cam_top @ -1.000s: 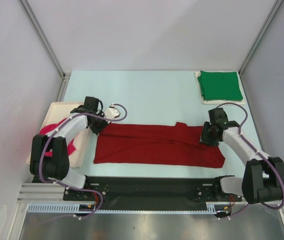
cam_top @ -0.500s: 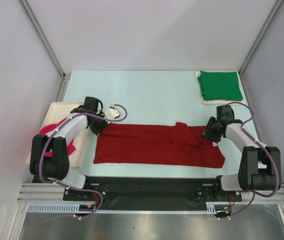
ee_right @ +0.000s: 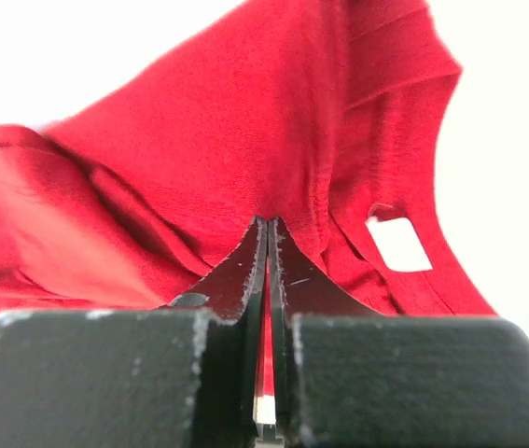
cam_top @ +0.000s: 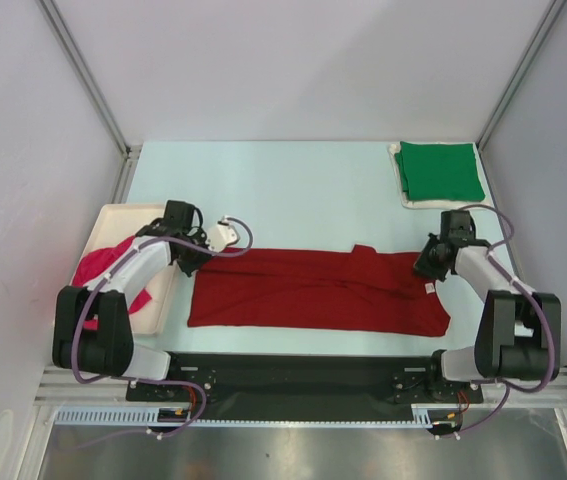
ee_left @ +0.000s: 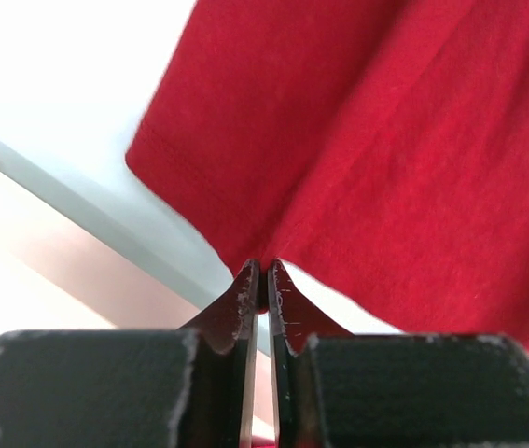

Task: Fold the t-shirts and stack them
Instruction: Fold the tshirt

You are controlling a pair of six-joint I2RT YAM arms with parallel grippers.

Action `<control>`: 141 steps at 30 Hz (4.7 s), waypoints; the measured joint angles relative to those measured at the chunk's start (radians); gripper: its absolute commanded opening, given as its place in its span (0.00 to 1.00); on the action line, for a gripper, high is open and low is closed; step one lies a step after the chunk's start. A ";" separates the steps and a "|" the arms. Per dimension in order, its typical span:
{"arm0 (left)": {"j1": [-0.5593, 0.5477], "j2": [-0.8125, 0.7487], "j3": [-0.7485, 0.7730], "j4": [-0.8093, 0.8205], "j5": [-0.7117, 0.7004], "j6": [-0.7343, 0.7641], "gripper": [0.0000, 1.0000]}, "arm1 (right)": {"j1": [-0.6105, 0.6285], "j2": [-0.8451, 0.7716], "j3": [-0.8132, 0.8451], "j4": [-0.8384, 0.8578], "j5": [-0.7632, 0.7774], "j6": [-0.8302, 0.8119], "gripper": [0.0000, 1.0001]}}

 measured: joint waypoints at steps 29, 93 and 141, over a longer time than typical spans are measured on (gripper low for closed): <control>-0.077 -0.039 0.181 -0.226 0.166 0.082 0.73 | -0.013 -0.157 -0.068 -0.065 -0.012 -0.003 0.39; -0.772 0.490 0.472 0.171 0.060 -0.303 0.24 | 0.230 0.076 0.086 -0.031 0.016 -0.038 0.13; -0.717 0.465 0.532 0.064 0.250 -0.289 0.53 | 0.082 0.082 0.038 -0.080 -0.092 -0.092 0.22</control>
